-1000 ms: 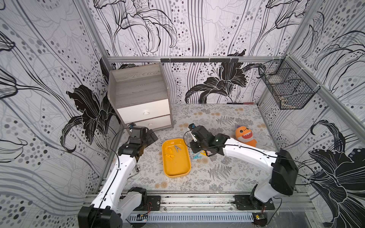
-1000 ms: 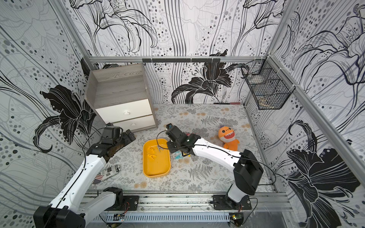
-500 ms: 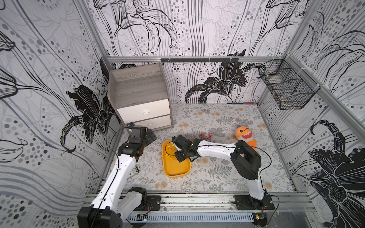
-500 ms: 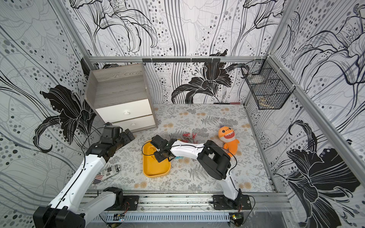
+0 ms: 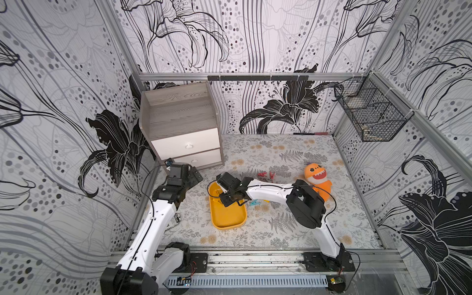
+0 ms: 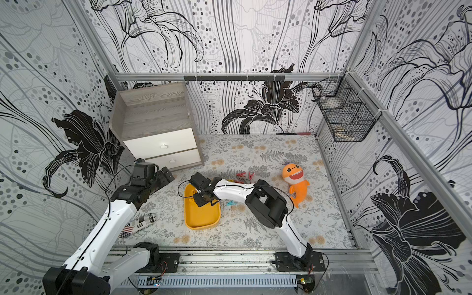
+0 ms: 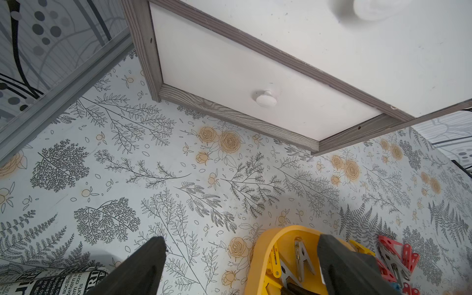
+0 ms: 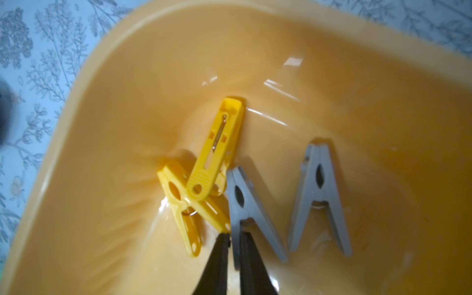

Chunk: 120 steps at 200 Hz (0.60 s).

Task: Put the clothespins into the storage box
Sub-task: Place the clothespin in the storage box.

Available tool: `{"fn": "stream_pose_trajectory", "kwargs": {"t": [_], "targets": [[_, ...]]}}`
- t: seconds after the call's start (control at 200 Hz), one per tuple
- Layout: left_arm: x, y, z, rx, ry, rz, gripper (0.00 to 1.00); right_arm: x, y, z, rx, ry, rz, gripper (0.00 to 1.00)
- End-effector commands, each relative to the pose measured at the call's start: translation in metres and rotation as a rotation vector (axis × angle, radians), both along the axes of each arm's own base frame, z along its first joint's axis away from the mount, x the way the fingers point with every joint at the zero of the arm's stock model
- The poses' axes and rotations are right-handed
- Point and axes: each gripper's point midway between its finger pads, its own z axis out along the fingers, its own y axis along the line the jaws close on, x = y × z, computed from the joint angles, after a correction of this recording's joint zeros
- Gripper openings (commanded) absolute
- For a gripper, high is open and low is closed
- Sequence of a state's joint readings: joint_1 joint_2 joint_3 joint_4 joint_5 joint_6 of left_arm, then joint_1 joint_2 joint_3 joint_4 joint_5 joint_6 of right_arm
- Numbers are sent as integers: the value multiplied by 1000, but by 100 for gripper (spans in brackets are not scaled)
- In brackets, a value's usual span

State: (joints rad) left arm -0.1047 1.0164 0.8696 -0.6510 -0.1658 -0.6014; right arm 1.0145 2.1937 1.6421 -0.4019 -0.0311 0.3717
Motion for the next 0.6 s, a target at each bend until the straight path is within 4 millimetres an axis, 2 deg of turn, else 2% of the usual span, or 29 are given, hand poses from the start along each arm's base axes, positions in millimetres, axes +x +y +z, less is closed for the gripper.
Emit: {"fn": "stream_pose_trajectory", "kwargs": {"t": [0.0,0.1,0.22,0.25,0.28,0.36,0.461,0.596], "targets": [[3,2,15,19,-44,0,97,10,2,3,-2,-1,-8,21],[3,2,15,21,-42,1,97,13,-1,16,1,-16,-9,28],[3,2,16,23,-45,0,97,14,-10,39,23,-47,-14,30],[3,2,16,23,-45,1,97,16,-11,50,37,-64,-18,31],[3,2,16,23,-44,1,97,13,-19,51,29,-65,-23,31],[3,2,14,21,-41,-1,97,14,-35,70,42,-96,-48,31],[3,2,14,22,-41,0,97,17,-68,84,46,-120,-100,32],[2,2,15,22,-43,-1,97,18,-119,83,25,-118,-168,32]]}}
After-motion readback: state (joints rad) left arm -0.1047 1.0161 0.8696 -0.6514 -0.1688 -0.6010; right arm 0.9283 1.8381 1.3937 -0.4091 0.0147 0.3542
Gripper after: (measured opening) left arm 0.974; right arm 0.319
